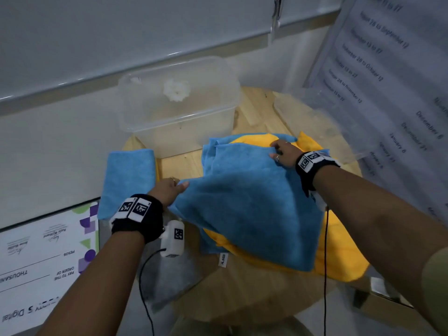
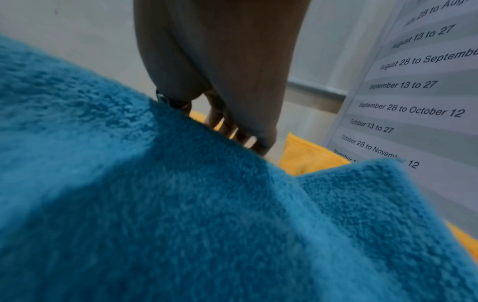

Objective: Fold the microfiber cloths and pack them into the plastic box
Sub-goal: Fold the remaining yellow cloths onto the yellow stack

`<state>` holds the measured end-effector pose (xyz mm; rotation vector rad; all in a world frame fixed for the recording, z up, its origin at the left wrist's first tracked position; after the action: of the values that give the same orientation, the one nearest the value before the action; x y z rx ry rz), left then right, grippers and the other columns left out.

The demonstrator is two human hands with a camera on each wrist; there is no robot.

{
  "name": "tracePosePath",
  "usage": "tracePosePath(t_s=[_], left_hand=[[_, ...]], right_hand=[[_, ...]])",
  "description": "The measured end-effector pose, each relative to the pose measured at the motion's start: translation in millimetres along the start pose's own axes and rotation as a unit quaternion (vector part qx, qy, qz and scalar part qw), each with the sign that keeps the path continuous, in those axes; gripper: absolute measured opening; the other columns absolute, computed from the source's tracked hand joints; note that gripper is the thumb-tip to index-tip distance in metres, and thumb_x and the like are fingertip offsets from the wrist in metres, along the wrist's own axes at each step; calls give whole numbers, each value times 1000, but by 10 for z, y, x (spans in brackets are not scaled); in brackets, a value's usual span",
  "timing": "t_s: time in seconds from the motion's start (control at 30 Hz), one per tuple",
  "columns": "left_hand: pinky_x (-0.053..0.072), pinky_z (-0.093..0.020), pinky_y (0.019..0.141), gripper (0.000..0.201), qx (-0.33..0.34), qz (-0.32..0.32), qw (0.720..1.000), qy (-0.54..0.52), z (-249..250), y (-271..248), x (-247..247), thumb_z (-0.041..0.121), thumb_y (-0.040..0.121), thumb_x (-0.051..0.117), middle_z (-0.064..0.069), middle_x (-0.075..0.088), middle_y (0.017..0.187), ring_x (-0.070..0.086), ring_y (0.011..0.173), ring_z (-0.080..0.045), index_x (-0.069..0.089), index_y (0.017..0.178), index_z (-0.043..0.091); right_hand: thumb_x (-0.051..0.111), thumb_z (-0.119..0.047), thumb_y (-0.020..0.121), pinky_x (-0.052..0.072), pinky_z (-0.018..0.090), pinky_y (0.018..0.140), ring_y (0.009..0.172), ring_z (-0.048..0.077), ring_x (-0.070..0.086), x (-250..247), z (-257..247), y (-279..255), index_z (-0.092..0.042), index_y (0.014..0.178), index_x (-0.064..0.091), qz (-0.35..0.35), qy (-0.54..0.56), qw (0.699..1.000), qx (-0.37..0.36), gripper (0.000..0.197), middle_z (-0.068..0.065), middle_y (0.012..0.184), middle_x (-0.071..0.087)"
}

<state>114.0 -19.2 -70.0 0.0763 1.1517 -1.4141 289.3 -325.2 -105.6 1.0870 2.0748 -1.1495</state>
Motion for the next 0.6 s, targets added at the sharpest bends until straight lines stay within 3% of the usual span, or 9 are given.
tracePosePath(t_s=[0.07,0.13,0.17,0.23,0.3,0.37,0.43,0.5,0.6], left_hand=[[34,-29,59,44,-6,42,997,-71,-11,7,-110,34,96,47,-5,45,60,45,68,-22,45,58,11],[43,-28,66,35,-19,72,975,-209,-19,58,-149,35,96,47,-8,58,74,57,74,-24,60,78,8],[47,-26,64,28,-29,85,940,-329,-57,100,-119,32,96,45,-9,61,77,62,71,-24,61,88,11],[38,-16,42,25,-75,98,866,-484,-145,119,65,26,97,34,-2,51,61,52,43,-13,48,78,17],[35,-19,43,32,-108,51,874,-470,-157,68,388,32,95,33,2,44,57,44,44,-11,35,66,20],[49,-29,68,31,-134,11,922,-363,-123,-48,688,40,95,42,-3,61,81,60,74,-20,50,74,20],[47,-34,86,48,-128,-12,976,-176,-85,-147,916,52,90,49,-15,65,110,61,105,-30,65,96,7],[44,-31,81,68,-100,-23,994,26,-19,-232,1071,61,85,48,-19,65,112,60,108,-32,64,104,-1],[45,-31,79,61,-65,-43,993,89,84,-358,1237,59,84,52,-15,64,114,60,105,-30,61,109,4]], right_hand=[[56,-34,92,40,38,91,104,28,55,64,60,-3,-15,132,38,-4,-29,999,34,48,9,108,58],[59,-38,89,35,42,100,100,25,53,52,98,-15,-20,120,46,3,-39,998,55,39,3,101,56],[61,-39,87,35,41,97,94,23,51,21,108,-9,-20,106,51,7,-33,998,59,29,-1,95,54],[63,-40,85,37,33,76,81,20,46,-57,119,-13,-18,74,48,6,9,998,54,28,-1,77,48],[63,-35,86,32,30,65,73,21,44,-129,135,-49,-16,63,39,8,67,997,44,39,3,70,44],[61,-27,88,33,32,68,71,20,44,-218,159,-134,-15,66,40,36,139,989,41,33,4,73,45],[59,-20,89,36,32,73,77,19,47,-250,219,-223,-13,73,47,65,201,976,50,21,7,82,50],[58,-16,88,39,33,76,83,20,50,-223,289,-289,-11,78,52,74,252,963,62,13,9,88,53],[62,-19,87,40,34,74,81,23,51,-197,319,-394,-13,73,51,74,314,944,64,18,11,85,53]])
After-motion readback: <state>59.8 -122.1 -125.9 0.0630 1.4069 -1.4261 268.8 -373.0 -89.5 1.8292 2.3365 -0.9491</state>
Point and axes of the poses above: each hand's wrist, its own y-axis towards the middle knuckle, its own x-axis out of the palm, z = x × y, the point moved 6 cm from there along y, towards the middle knuckle
